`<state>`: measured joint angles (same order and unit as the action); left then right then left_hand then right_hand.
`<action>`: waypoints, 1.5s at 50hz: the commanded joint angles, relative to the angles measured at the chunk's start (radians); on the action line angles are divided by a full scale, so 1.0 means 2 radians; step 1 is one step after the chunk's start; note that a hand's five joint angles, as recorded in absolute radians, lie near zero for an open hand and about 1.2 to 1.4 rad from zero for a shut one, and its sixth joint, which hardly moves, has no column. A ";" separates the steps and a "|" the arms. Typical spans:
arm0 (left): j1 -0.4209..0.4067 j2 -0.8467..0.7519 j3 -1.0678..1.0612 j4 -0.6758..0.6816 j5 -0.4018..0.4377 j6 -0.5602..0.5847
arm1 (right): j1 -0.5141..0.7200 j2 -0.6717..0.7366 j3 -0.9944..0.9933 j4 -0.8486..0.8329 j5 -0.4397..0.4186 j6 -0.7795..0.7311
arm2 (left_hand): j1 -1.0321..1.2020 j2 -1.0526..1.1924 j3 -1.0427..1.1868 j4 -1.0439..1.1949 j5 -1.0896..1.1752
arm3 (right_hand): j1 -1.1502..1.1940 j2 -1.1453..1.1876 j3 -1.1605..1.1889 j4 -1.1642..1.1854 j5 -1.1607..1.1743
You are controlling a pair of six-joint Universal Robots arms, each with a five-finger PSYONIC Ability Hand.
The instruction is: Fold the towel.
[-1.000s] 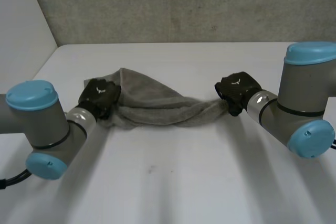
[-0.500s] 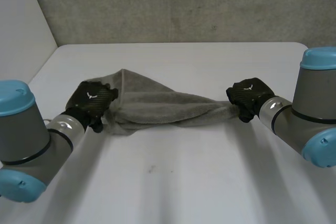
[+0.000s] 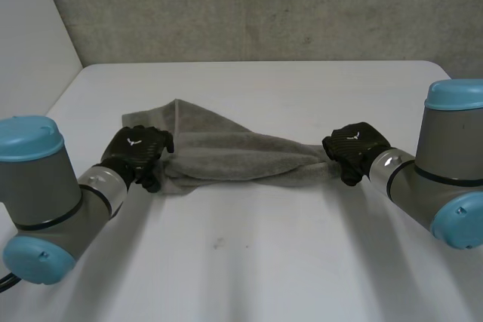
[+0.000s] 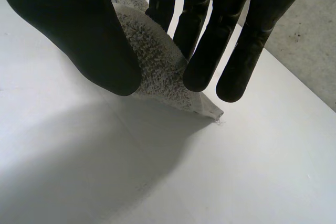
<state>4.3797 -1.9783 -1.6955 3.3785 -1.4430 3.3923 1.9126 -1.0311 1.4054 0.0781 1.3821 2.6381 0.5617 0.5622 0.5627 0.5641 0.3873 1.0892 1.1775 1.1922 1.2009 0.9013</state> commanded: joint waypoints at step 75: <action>-0.019 0.259 0.017 -0.012 -0.059 0.031 | -0.036 -0.191 -0.097 0.113 -0.002 -0.030 | 0.417 0.417 0.417 0.416 0.417 | 0.154 0.109 0.102 0.098 0.160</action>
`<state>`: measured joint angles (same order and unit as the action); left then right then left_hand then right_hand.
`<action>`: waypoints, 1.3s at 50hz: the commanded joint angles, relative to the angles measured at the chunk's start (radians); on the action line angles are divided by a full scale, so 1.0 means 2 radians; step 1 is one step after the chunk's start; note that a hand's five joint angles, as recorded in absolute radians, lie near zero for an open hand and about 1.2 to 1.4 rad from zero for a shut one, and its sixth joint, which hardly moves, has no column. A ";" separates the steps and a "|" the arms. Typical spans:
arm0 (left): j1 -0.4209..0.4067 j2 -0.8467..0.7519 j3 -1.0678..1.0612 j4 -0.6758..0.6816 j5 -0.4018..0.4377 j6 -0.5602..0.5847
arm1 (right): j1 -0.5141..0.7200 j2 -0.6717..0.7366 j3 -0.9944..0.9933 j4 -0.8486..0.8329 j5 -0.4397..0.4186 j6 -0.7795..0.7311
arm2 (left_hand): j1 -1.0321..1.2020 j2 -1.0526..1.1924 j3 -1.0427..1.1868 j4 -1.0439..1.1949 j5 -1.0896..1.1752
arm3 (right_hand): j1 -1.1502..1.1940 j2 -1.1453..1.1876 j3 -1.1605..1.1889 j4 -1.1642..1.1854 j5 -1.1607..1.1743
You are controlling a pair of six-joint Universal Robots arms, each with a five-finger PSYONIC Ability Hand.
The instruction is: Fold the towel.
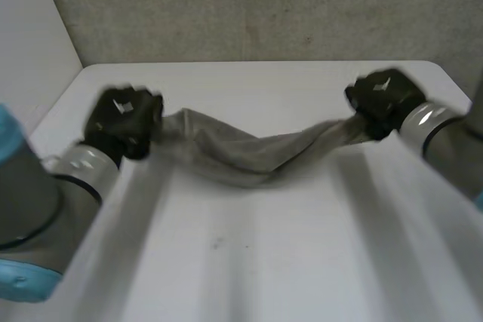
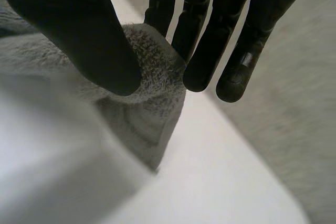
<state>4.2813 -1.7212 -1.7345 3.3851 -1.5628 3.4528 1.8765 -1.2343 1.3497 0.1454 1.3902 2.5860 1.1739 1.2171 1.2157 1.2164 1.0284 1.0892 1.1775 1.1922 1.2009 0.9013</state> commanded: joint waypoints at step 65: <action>0.119 -0.100 -0.009 0.193 0.048 -0.040 | -0.011 0.105 0.030 0.094 -0.032 -0.038 | 0.111 0.090 0.090 0.090 0.097 | -0.187 -0.231 -0.238 -0.242 -0.180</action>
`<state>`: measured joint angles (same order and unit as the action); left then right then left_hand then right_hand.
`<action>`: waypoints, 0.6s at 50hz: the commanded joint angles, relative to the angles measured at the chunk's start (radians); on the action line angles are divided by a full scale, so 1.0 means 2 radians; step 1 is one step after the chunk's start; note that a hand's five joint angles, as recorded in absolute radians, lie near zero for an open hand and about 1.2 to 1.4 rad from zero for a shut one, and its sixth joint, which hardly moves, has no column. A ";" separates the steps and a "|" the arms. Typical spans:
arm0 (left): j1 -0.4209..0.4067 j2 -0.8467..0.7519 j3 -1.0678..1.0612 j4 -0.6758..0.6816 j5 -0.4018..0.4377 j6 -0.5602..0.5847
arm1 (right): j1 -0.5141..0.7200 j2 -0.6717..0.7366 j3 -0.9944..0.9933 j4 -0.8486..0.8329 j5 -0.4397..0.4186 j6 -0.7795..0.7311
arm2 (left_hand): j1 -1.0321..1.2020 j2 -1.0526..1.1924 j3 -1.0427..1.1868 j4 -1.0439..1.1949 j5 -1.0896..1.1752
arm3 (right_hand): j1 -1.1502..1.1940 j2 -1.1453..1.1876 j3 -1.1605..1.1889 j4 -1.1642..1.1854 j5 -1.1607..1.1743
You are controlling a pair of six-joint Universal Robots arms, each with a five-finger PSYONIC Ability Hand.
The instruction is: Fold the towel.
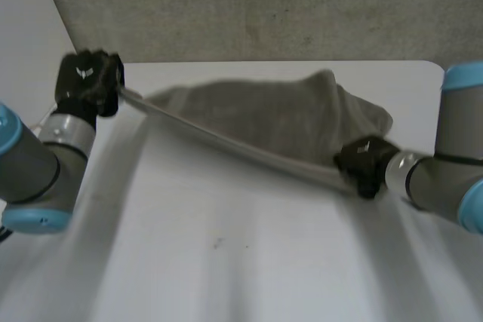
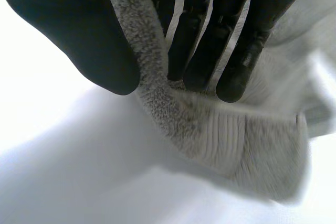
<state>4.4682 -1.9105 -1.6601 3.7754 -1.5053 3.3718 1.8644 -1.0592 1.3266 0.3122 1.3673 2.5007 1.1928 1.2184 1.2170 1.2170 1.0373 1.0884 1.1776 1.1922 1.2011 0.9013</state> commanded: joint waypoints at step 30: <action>0.018 0.102 -0.108 -0.064 0.021 -0.004 | -0.104 -0.074 0.141 -0.017 -0.048 0.001 | 0.102 0.089 0.090 0.090 0.092 | -0.333 -0.378 -0.385 -0.389 -0.327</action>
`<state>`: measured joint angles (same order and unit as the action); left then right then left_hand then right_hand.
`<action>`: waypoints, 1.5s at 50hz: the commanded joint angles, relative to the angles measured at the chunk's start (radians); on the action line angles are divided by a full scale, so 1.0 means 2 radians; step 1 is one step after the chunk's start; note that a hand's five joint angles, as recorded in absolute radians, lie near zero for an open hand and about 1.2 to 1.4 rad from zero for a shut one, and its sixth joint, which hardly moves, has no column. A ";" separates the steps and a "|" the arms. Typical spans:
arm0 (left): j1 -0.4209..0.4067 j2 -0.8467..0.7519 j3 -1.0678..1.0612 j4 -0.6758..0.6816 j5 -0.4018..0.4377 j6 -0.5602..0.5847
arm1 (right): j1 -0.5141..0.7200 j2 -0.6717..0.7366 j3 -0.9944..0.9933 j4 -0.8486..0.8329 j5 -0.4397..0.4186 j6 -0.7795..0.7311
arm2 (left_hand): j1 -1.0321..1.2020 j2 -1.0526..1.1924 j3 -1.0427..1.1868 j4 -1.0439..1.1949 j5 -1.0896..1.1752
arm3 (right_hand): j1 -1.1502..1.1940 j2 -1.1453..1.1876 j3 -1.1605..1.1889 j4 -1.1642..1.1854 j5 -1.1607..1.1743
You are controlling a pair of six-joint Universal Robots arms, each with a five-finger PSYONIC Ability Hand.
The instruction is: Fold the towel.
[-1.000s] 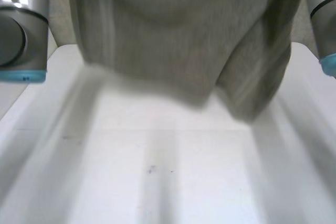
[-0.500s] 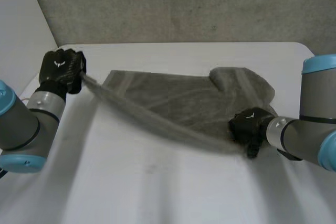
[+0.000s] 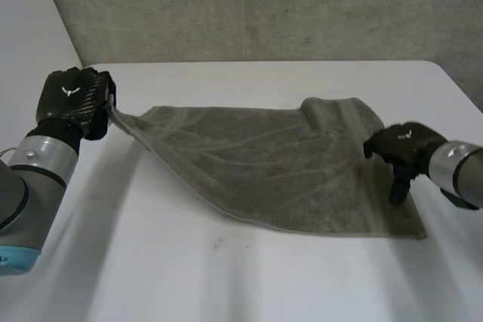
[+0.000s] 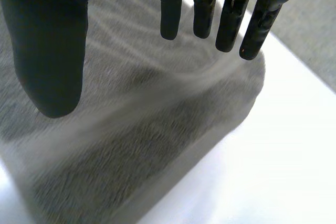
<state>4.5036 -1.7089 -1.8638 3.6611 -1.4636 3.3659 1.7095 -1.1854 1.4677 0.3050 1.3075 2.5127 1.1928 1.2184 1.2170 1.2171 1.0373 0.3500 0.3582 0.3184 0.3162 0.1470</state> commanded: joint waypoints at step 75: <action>-0.001 -0.007 -0.015 -0.007 0.000 -0.002 | -0.155 0.015 0.222 -0.274 -0.154 -0.044 | 0.102 0.089 0.090 0.090 0.092 | 0.422 0.418 0.438 0.439 0.436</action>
<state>4.5022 -1.7227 -1.8937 3.6478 -1.4634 3.3610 1.3963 -1.1539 1.9164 -0.2150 1.0002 2.4160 1.1928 1.2184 1.2171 1.2172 1.0368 0.8322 0.8619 0.8598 0.8536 0.3488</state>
